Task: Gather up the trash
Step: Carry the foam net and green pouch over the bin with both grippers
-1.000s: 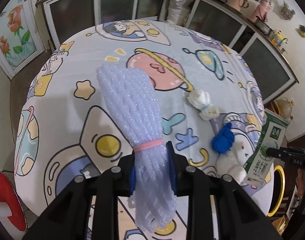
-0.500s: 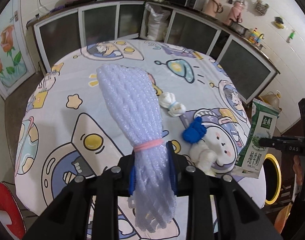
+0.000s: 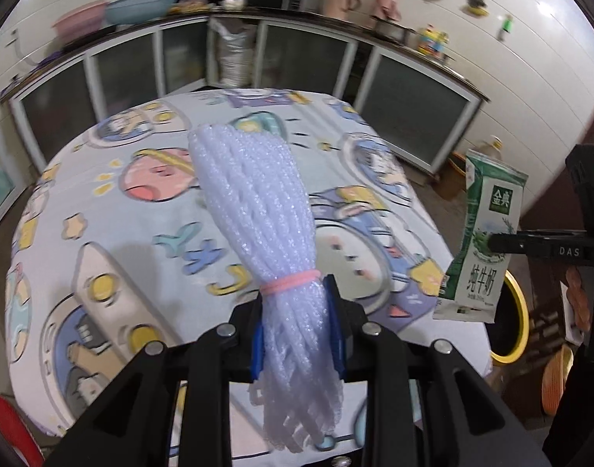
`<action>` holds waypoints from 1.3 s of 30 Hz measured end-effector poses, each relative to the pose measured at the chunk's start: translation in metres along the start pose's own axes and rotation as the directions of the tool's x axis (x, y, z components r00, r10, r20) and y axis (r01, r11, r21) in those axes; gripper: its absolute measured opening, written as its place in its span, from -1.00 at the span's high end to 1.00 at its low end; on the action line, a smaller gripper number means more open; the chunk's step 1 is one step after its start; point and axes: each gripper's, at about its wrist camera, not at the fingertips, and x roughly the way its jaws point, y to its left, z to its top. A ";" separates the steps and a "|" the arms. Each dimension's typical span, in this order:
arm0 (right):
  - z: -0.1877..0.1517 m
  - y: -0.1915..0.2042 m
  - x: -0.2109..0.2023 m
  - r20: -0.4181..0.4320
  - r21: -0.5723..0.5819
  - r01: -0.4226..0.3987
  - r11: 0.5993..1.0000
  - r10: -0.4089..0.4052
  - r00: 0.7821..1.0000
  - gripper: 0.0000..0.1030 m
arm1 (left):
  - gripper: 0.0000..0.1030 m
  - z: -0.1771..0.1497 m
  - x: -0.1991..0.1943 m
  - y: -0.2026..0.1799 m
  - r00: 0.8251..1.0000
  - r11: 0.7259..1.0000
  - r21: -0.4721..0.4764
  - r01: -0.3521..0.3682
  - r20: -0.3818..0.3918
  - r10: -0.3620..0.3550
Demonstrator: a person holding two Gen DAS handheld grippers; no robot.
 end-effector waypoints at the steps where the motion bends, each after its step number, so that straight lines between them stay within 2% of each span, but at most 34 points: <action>1: -0.002 -0.007 -0.004 0.003 0.008 0.007 1.000 -0.007 1.000 0.42 | 0.53 0.001 0.004 -0.010 1.000 1.000 0.013 0.007 -0.004 -0.007; 6: -0.021 -0.061 -0.029 0.027 0.091 0.045 0.995 -0.048 0.998 0.42 | 0.53 0.011 0.030 -0.073 0.997 0.992 0.104 0.071 -0.039 -0.067; 14: -0.064 -0.154 -0.066 0.054 0.250 0.120 0.961 -0.137 0.989 0.42 | 0.53 0.016 0.075 -0.176 0.981 0.958 0.223 0.178 -0.114 -0.156; 24: -0.124 -0.242 -0.095 0.044 0.397 0.185 0.899 -0.220 0.975 0.42 | 0.53 -0.001 0.123 -0.298 0.939 0.889 0.325 0.322 -0.225 -0.259; 30: -0.151 -0.278 -0.088 0.008 0.456 0.213 0.864 -0.243 0.970 0.42 | 0.53 -0.014 0.150 -0.343 0.918 0.864 0.344 0.367 -0.286 -0.276; 39: -0.178 -0.315 -0.056 -0.057 0.505 0.236 0.830 -0.240 0.969 0.42 | 0.52 -0.041 0.196 -0.383 0.896 0.853 0.353 0.385 -0.363 -0.255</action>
